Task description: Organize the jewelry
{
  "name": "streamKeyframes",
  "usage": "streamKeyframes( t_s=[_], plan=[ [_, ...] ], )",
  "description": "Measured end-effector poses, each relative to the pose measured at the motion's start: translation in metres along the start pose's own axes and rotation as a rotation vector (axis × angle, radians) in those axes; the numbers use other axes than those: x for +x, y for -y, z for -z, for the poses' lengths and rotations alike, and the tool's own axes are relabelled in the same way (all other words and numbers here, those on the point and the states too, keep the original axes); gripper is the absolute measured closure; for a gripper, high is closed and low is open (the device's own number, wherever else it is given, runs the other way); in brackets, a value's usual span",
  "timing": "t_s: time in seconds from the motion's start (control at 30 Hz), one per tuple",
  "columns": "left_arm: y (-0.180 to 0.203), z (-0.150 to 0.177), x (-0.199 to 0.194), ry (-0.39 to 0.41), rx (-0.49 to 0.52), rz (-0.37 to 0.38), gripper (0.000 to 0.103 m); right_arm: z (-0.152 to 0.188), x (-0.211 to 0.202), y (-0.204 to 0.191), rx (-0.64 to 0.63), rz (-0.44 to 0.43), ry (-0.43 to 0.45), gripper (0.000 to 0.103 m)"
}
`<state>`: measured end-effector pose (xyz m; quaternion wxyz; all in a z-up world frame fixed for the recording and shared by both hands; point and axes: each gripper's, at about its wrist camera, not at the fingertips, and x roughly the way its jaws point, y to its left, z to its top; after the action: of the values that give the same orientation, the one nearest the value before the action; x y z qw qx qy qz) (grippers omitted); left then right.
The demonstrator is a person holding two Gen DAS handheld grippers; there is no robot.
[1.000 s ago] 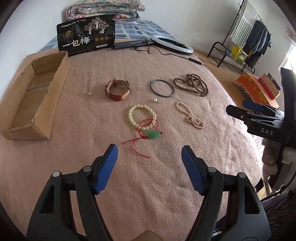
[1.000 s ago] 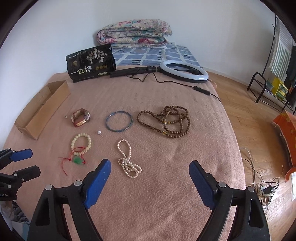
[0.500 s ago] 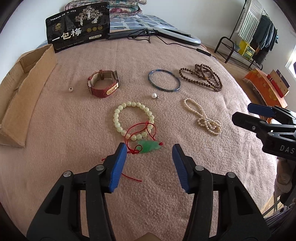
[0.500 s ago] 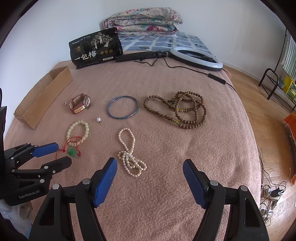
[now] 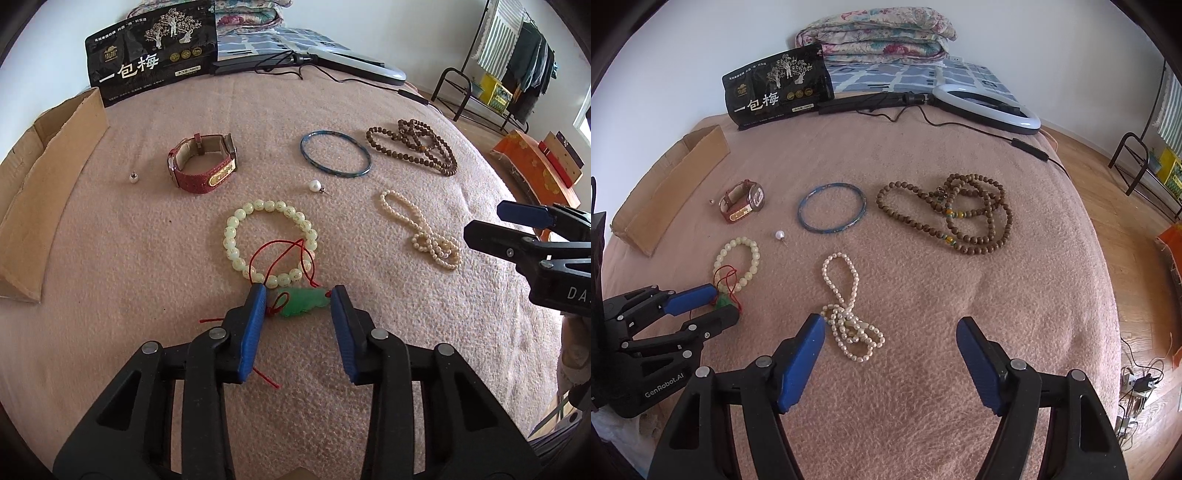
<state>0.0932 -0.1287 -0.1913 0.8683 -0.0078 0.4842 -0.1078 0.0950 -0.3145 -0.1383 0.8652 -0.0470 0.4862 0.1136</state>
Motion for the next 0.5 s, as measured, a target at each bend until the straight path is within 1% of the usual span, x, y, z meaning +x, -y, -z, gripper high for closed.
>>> streamKeyframes(
  t_s=[0.07, 0.17, 0.23, 0.4, 0.5],
  plan=[
    [0.002, 0.002, 0.0, 0.005, 0.014, -0.004, 0.072, -0.002, 0.003, -0.002, -0.003, -0.018, 0.001, 0.027],
    [0.003, 0.004, 0.001, 0.012, 0.026, -0.012, 0.074, -0.005, 0.01, -0.007, -0.019, -0.035, -0.007, 0.027],
    [0.002, 0.004, 0.001, 0.013, 0.025, -0.015, 0.083, -0.006, 0.016, -0.011, -0.036, -0.037, -0.019, 0.027],
    [-0.005, 0.003, 0.001, 0.008, 0.015, 0.013, 0.087, -0.004, 0.033, -0.02, -0.087, -0.024, -0.059, 0.027],
    [-0.006, 0.004, 0.0, 0.009, 0.008, 0.023, 0.087, -0.003, 0.042, -0.021, -0.092, -0.011, -0.079, 0.027]
  ],
)
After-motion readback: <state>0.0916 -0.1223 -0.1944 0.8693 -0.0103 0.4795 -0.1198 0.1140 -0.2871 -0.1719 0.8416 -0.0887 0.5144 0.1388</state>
